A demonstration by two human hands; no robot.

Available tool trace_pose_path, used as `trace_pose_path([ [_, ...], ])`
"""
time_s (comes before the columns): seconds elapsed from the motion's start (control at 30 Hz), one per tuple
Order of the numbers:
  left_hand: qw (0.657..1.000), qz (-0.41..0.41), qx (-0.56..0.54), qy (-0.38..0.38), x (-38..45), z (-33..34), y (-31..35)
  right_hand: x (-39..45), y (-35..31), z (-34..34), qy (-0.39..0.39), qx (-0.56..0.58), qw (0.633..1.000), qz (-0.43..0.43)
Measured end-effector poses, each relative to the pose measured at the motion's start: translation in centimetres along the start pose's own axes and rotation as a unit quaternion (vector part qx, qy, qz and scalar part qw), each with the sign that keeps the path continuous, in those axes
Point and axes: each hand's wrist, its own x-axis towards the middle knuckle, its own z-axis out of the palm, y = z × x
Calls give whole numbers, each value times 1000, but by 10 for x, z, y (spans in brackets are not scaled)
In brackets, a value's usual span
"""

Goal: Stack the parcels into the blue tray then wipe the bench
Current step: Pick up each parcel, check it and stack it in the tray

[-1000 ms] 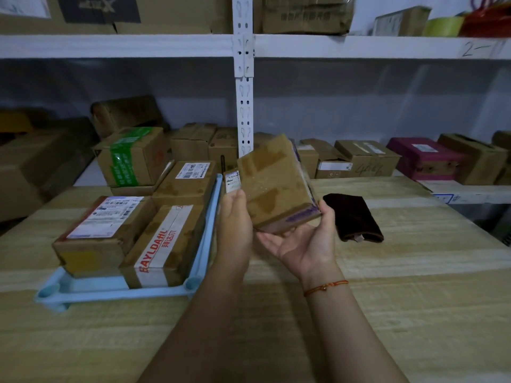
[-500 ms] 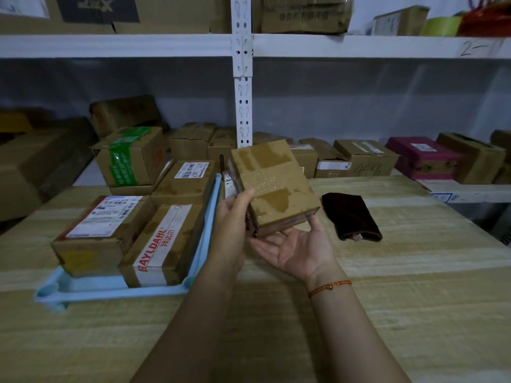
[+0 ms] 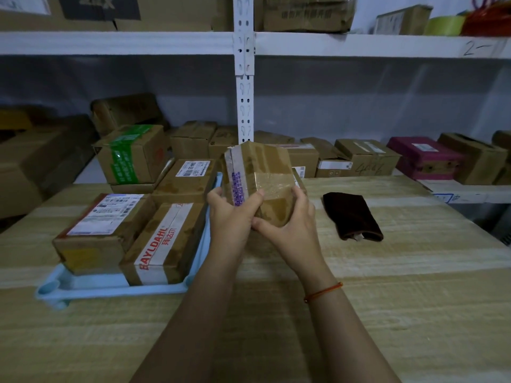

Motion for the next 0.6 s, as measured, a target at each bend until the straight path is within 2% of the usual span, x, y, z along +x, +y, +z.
trace_pose_path([
  [0.17, 1000, 21, 19, -8, -4, -2, 3, 1, 2, 0, 6, 16, 1000, -4],
  [0.3, 1000, -10, -20, 7, -6, -2, 8, 1, 4, 1, 23, 29, 999, -6],
  [0.43, 999, -3, -39, 21, -9, 0, 11, 1, 5, 1, 28, 43, 999, -5],
  [0.53, 999, 12, -38, 30, -11, 1, 12, 4, 6, 0, 21, 103, 994, 23],
  [0.6, 998, 18, -44, 30, -11, 0, 13, 6, 8, 0, 11, 185, 981, 59],
])
